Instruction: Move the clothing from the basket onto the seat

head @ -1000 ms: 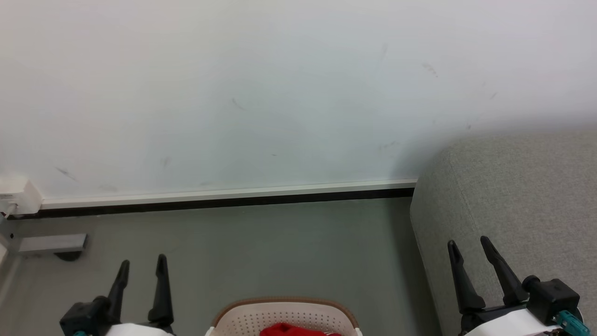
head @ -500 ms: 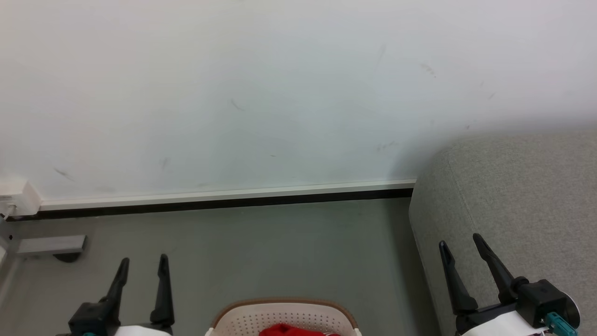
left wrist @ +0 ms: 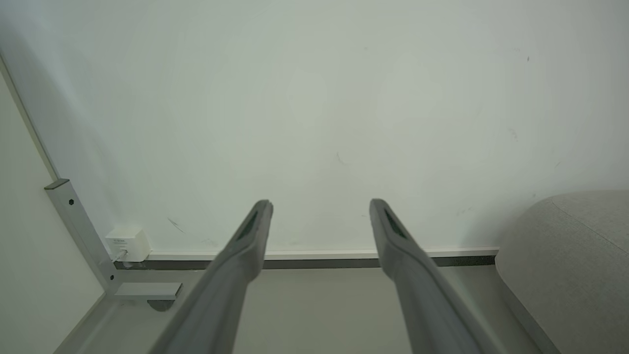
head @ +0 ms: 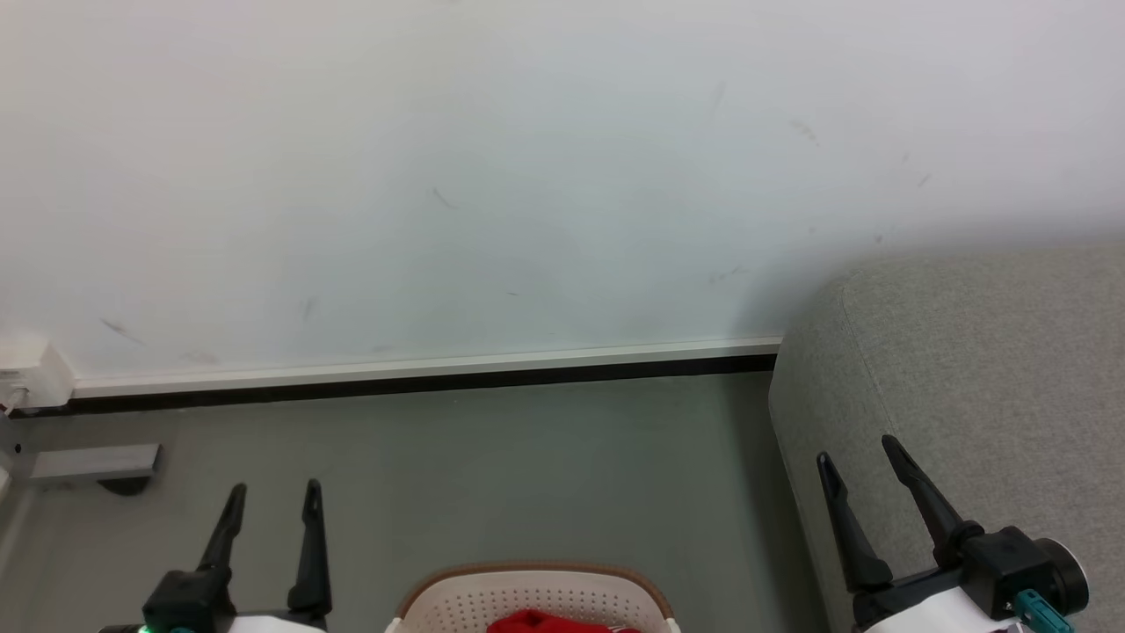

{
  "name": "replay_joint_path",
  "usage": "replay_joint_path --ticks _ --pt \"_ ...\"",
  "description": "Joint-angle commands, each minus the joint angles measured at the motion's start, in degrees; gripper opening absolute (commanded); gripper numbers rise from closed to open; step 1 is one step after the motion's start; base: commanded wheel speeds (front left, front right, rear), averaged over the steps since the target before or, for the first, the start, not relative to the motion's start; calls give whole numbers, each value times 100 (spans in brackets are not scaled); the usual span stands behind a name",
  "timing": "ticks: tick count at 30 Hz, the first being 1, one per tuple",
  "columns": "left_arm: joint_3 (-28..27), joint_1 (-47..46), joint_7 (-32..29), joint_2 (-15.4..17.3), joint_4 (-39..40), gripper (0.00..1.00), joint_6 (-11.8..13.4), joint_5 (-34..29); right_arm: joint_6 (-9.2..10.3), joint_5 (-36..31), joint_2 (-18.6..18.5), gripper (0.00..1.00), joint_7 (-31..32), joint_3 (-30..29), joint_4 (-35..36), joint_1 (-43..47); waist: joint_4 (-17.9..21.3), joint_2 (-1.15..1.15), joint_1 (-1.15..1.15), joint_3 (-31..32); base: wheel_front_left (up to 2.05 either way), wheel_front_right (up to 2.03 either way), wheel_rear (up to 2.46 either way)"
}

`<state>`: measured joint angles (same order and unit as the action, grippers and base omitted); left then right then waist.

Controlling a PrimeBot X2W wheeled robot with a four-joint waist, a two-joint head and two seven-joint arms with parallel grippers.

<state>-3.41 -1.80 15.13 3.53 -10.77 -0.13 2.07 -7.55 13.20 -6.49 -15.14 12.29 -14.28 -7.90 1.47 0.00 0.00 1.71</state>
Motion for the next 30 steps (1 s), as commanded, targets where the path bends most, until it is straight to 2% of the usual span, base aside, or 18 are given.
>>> replay_joint_path --ticks 1,18,30 --pt "-15 50 4 9 -14 100 1 -47 12 -9 10 100 -1 -22 18 -29 0 0 0 -2 0 0 0" --pt "-43 12 4 -4 -26 100 -29 1 12 22 5 100 -1 -120 66 -32 72 0 0 -78 0 0 0" --pt "39 -151 4 -38 -121 100 -227 417 12 -46 -107 100 1 -287 212 -177 232 0 0 -407 0 0 0"
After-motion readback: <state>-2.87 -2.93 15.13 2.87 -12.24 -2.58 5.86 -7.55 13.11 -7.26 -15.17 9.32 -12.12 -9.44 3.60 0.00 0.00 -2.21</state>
